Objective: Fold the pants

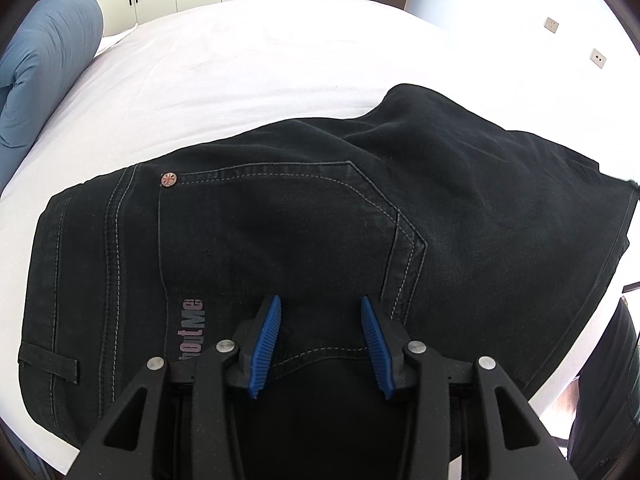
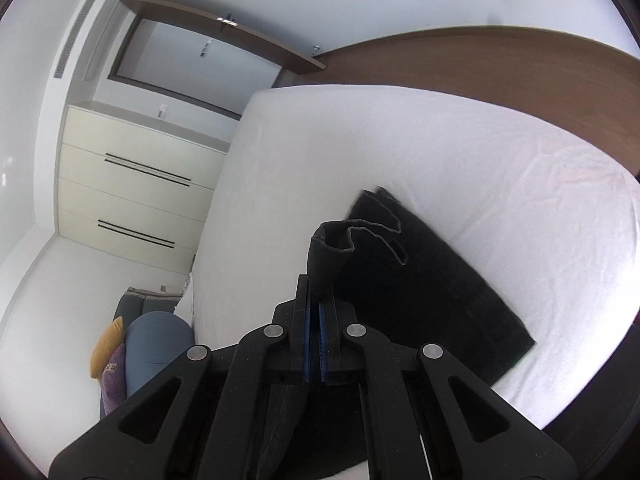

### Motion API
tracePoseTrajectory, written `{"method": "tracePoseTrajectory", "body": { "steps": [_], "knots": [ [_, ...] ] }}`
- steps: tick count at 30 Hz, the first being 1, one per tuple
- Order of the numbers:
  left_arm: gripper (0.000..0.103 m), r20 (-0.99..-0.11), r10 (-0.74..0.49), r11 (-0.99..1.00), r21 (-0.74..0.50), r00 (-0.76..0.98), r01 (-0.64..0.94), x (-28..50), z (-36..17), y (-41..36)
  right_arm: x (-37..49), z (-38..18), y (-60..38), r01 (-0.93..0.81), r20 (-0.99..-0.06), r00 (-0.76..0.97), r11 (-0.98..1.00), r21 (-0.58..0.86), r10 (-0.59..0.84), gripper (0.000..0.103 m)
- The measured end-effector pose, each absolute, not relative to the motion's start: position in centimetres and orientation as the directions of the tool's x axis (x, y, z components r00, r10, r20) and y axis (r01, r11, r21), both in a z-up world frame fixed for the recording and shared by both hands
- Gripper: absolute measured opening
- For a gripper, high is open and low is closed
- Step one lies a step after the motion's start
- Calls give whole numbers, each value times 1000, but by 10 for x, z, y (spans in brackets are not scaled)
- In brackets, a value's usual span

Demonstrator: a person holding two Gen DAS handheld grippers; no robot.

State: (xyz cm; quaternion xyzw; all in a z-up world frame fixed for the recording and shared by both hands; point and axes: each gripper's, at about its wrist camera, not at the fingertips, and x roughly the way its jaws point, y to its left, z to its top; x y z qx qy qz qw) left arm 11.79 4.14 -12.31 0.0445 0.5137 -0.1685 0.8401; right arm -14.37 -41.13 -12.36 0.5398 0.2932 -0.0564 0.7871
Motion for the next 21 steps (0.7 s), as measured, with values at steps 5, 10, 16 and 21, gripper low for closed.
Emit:
{"method": "tracePoseTrajectory", "body": {
  "steps": [5, 10, 16, 21],
  "knots": [
    [47, -891, -225, 934, -81, 395, 349, 123, -123, 37, -175, -150, -415, 479, -559, 798, 327, 815, 224, 2],
    [53, -903, -199, 930, -51, 380, 365, 127, -120, 30, -189, -174, -417, 491, -552, 802, 275, 827, 227, 2],
    [59, -908, -181, 927, -30, 377, 373, 129, -119, 23, -207, -179, -414, 528, -583, 771, 253, 811, 257, 2],
    [63, -912, -167, 924, -12, 375, 382, 131, -120, 18, -209, -184, -410, 526, -594, 760, 288, 800, 262, 2]
  ]
}}
